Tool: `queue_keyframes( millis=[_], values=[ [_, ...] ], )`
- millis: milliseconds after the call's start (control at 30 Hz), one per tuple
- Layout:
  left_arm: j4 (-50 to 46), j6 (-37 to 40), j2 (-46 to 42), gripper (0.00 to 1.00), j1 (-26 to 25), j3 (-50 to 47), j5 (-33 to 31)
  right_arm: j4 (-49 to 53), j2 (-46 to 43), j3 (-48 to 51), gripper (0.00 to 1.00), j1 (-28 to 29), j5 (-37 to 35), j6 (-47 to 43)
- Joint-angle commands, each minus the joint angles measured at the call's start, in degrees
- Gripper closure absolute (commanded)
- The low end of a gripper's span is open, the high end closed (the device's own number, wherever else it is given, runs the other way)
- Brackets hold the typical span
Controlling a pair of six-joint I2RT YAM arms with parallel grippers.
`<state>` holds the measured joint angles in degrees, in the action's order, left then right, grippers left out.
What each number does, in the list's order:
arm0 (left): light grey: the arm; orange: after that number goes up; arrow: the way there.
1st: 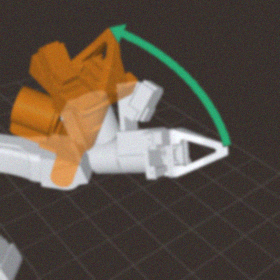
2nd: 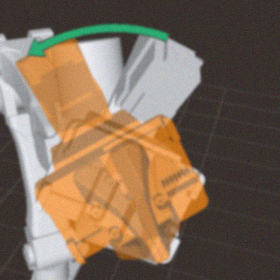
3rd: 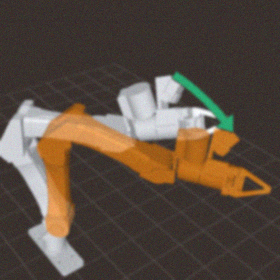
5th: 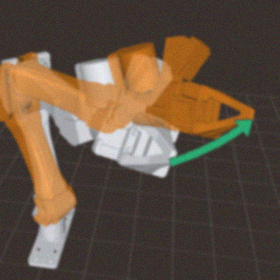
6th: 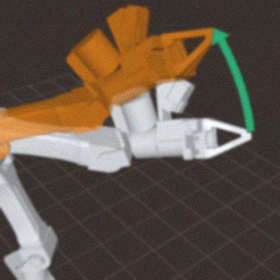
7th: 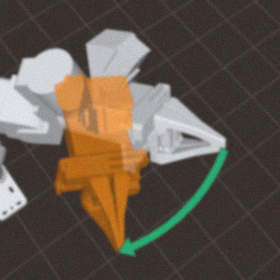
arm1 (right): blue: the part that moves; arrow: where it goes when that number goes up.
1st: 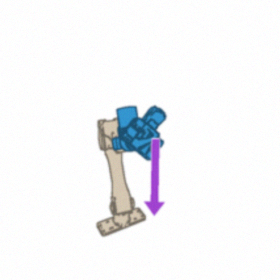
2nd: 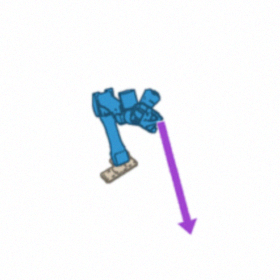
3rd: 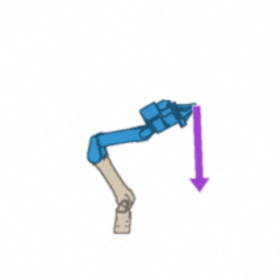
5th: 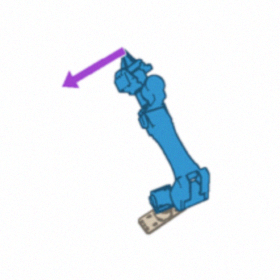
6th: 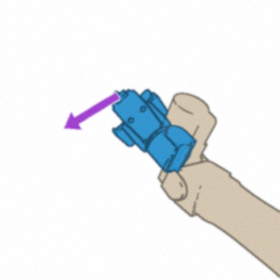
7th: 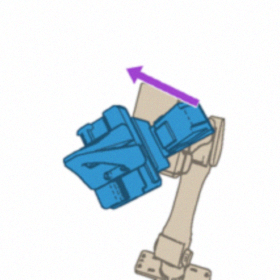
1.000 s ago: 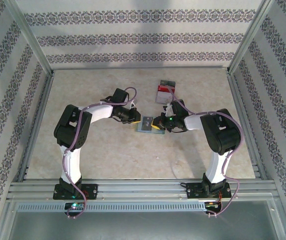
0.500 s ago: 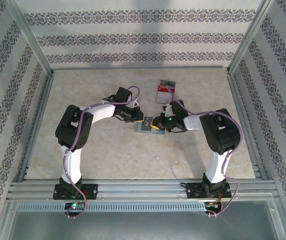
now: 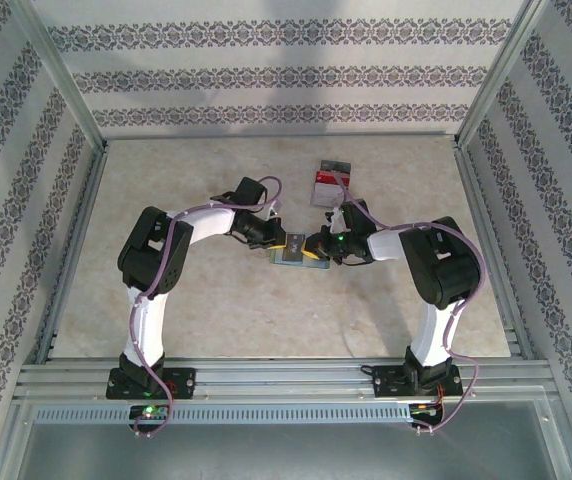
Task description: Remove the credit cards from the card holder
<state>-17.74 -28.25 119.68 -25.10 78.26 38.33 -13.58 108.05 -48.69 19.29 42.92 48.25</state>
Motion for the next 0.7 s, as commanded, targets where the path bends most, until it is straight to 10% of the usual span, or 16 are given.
queue_keyframes(
  millis=[0, 667],
  values=[
    [-4.37, 2.57, 2.13, 0.93, -0.87, 1.33, -2.96, 1.02, 1.08, -0.44, 1.0, 0.57, -1.16, -0.46],
    [-14.83, 8.12, 4.02, 0.96, -2.48, 1.89, -20.14, -0.16, -0.99, 2.19, 1.0, -1.51, -0.4, -1.77]
  ],
)
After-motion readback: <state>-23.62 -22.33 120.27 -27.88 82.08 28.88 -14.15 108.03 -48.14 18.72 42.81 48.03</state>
